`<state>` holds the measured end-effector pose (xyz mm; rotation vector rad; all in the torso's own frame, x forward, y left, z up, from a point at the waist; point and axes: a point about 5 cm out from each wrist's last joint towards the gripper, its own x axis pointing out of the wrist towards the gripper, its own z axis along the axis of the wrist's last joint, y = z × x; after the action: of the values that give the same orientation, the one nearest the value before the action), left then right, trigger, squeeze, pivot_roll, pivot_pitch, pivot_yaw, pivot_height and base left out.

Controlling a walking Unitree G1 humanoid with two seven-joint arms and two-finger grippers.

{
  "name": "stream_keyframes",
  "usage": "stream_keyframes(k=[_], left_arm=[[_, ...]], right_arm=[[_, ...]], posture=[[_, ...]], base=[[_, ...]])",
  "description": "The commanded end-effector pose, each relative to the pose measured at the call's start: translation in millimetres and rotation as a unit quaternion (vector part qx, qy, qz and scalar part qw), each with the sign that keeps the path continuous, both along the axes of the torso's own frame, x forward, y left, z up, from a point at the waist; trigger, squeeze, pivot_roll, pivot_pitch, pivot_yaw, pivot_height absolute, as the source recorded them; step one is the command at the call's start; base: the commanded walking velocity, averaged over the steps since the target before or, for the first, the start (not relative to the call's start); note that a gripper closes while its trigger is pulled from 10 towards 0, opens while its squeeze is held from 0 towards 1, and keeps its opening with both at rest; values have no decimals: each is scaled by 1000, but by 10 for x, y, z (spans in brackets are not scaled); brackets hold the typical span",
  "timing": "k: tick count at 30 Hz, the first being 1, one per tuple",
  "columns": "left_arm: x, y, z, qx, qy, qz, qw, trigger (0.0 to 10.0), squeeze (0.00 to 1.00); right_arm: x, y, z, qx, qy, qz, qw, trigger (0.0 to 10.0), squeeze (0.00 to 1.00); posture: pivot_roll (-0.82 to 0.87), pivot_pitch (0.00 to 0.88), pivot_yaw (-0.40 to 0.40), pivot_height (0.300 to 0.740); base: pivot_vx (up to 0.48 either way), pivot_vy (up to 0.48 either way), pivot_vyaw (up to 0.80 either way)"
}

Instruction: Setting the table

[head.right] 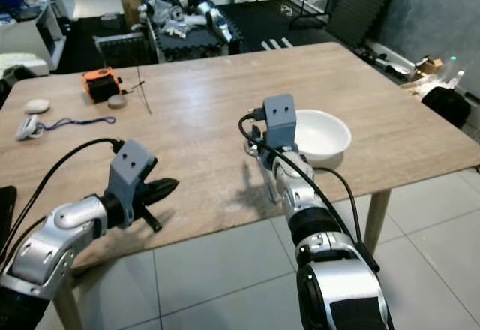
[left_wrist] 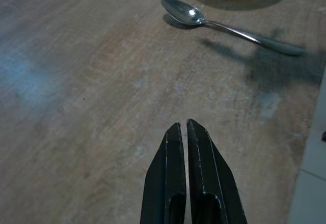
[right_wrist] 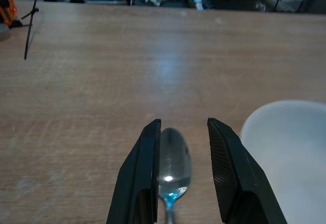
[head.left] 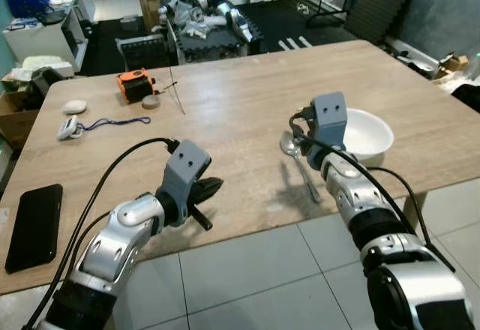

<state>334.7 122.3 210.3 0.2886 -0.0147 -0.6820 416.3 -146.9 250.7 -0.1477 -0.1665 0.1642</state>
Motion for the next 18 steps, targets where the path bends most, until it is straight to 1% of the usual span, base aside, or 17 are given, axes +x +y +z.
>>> stream_keyframes(k=[1,2,4,5,6,7,8,9,10,11,12,13,14,16,18], left_arm=[[12,25,-14,8,-4,4,1000,10000,0],[20,20,36,-4,-12,7,1000,10000,0],[24,20,44,-6,-15,7,1000,10000,0],[28,13,71,-15,-21,12,1000,10000,0],[28,13,71,-15,-21,12,1000,10000,0],[47,-8,118,-40,-28,24,999,10000,0],[58,-18,139,-54,-29,29,998,10000,0],[65,-40,174,-74,-29,36,996,10000,0],[65,-40,174,-74,-29,36,996,10000,0],[71,-78,215,-98,-30,42,994,10000,0],[71,-78,215,-98,-30,42,994,10000,0],[68,-113,243,-109,-33,42,993,10000,0],[67,-136,259,-114,-35,41,992,10000,0],[48,-208,303,-125,-39,29,991,10000,0],[33,-276,330,-129,-40,15,991,10000,0]], right_arm=[[-13,-12,-2,-6,-6,2,1000,10000,0],[-13,-57,77,14,-16,-4,1000,10000,0],[-14,-68,97,19,-18,-5,1000,10000,0],[-21,-131,185,32,-33,-18,999,10000,0],[-21,-131,185,32,-33,-18,999,10000,0],[-63,-283,347,51,-62,-46,996,10000,0],[-93,-356,414,57,-75,-58,994,10000,0],[-146,-467,459,54,-85,-79,992,10000,0],[-146,-467,459,54,-85,-79,992,10000,0],[-239,-620,488,44,-96,-104,989,10000,0],[-239,-620,488,44,-96,-104,989,10000,0],[-312,-745,450,34,-89,-126,987,10000,0],[-362,-821,421,28,-83,-140,986,10000,0],[-518,-1056,275,12,-57,-189,980,10000,0],[-671,-1248,169,13,-44,-227,973,10000,0]], posture=[[60,113,95,740],[55,113,94,740],[55,113,94,740],[45,113,92,740],[45,113,92,740],[33,113,88,740],[33,113,88,740],[19,116,88,740],[19,116,88,740],[12,116,87,740],[12,116,87,740],[2,114,88,740],[2,114,88,740],[-22,114,100,740],[-26,113,106,740]], base=[[0,0,0],[0,0,0],[0,0,0],[0,0,0],[0,0,0],[0,0,0],[0,0,0],[0,0,0],[0,0,0],[0,0,0],[0,0,0],[0,0,0],[0,0,0],[0,0,0],[0,0,0]])
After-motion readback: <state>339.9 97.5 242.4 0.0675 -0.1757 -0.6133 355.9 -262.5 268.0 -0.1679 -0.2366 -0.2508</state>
